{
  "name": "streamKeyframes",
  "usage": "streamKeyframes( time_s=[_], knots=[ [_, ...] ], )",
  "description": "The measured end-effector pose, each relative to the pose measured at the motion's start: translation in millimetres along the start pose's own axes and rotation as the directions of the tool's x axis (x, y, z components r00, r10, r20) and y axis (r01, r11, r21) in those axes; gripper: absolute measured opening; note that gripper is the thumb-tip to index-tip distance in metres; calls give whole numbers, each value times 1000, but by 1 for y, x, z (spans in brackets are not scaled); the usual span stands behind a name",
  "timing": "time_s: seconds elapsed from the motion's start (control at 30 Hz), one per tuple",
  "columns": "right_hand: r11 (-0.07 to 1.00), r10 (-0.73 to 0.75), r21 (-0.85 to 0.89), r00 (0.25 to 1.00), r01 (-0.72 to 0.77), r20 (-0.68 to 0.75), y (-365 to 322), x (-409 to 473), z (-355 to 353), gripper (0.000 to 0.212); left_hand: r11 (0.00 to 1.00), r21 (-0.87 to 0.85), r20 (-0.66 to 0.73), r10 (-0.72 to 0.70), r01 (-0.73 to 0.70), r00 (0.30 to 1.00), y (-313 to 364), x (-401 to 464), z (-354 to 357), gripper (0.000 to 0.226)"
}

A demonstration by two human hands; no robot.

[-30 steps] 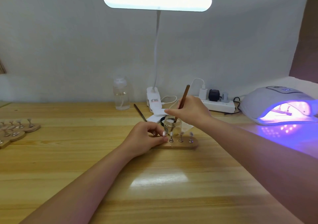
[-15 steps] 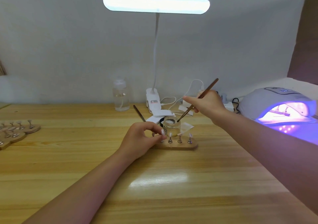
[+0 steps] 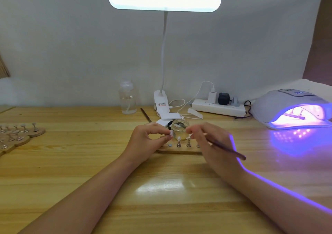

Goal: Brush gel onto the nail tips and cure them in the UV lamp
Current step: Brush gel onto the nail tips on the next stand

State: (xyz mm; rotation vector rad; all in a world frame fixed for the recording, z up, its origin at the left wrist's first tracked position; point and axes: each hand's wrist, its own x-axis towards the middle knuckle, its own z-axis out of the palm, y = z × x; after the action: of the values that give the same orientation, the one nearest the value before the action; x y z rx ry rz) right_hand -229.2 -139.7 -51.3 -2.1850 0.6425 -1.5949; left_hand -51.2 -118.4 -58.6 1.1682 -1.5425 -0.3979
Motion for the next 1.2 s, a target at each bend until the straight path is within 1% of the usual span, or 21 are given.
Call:
streamKeyframes(
  time_s=[0.03,0.07,0.13,0.27,0.33,0.4,0.43,0.53,0.67,0.73,0.8,0.83,0.9,0.93,1.03,1.1,1.17,1.2],
  knots=[
    [998,-31,-45,999,31,14,0,-4,1,25,1000,-3,3,-4,4,1000,0,0,0,17],
    [998,-29,-58,1000,30,10,-1,-6,2,26,1000,-3,8,-5,5,1000,1,-1,0,16],
    [999,-17,-35,1000,17,-6,-2,-7,3,25,1000,10,18,5,-5,1000,1,-1,0,16],
    [995,-57,-81,998,59,28,-2,-8,6,28,999,26,16,21,-21,1000,1,-2,1,21],
    [999,-23,-38,998,25,52,-1,-9,7,23,999,43,12,29,-29,1000,1,-1,1,24],
    [999,22,36,999,-23,41,-1,-10,8,23,998,54,14,29,-29,999,0,-1,1,23],
    [999,12,42,1000,-13,28,-1,-10,8,24,998,55,14,30,-30,999,0,-1,2,22],
    [998,-48,-31,999,48,22,-2,-8,8,26,996,73,7,44,-44,999,-1,-1,2,25],
    [999,21,41,999,-23,37,-1,-11,9,29,996,81,7,35,-36,999,-2,-1,2,24],
    [1000,-13,17,1000,13,6,0,-10,8,29,996,85,6,37,-37,999,-1,-1,2,23],
    [999,-46,-26,999,46,8,1,-9,7,29,995,93,3,38,-38,999,-1,-1,2,24],
    [999,-32,-26,999,32,16,2,-10,8,30,995,96,3,37,-38,999,-1,-1,2,25],
    [999,30,33,999,-31,23,2,-11,8,31,994,101,13,38,-39,999,-1,-1,2,25],
    [998,36,41,999,-36,17,2,-11,8,31,994,102,20,41,-43,999,0,-1,2,24],
    [999,-47,-28,999,47,-1,0,-9,8,27,992,118,26,45,-48,999,0,-1,2,21],
    [1000,-5,9,1000,5,12,0,-9,8,22,991,127,21,47,-49,999,0,-1,3,21],
    [998,30,46,999,-31,15,0,-10,8,23,991,128,18,47,-49,999,1,-2,2,23],
    [999,22,37,1000,-22,7,0,-10,8,24,990,129,15,47,-48,999,1,-2,2,23]
  ],
)
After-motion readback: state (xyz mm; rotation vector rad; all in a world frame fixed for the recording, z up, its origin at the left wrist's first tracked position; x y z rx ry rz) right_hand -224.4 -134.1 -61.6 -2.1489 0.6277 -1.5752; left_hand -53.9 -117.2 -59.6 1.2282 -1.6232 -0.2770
